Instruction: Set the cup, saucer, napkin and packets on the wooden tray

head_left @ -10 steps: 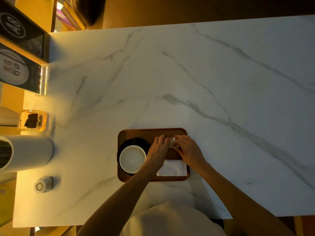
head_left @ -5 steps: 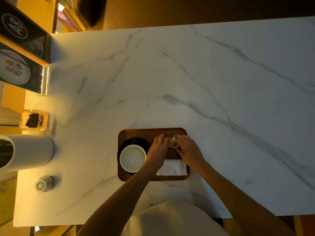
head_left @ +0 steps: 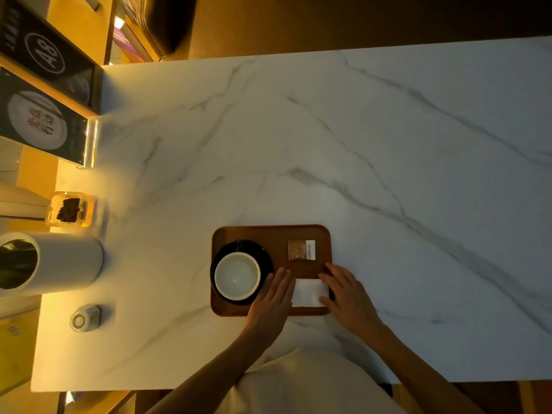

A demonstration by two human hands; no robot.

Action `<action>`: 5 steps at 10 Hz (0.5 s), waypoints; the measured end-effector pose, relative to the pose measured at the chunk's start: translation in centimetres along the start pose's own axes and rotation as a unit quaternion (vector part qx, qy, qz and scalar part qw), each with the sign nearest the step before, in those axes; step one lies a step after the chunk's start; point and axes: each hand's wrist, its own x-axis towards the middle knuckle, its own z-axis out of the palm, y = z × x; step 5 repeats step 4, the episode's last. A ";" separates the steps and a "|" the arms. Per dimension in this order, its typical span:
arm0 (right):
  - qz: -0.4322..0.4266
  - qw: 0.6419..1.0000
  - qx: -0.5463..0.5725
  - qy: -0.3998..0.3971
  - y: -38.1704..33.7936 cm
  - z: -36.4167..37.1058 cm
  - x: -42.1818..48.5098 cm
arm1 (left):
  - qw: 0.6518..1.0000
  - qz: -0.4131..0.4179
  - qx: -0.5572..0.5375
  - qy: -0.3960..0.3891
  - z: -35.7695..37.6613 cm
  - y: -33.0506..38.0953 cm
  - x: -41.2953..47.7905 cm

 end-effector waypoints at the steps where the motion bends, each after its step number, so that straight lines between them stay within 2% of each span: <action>1: 0.012 0.999 -0.028 -0.010 -0.5 0.2 -0.5 | 1.000 -0.020 0.013 -0.013 0.1 -0.1 -0.5; 3: 0.039 0.998 -0.020 -0.049 -1.9 -1.2 -0.6 | 1.000 -0.020 -0.005 -0.016 -1.6 0.8 -1.2; 5: 0.058 0.998 -0.004 -0.029 -2.8 -2.0 -0.7 | 1.000 0.006 -0.017 0.013 -2.9 1.7 -1.5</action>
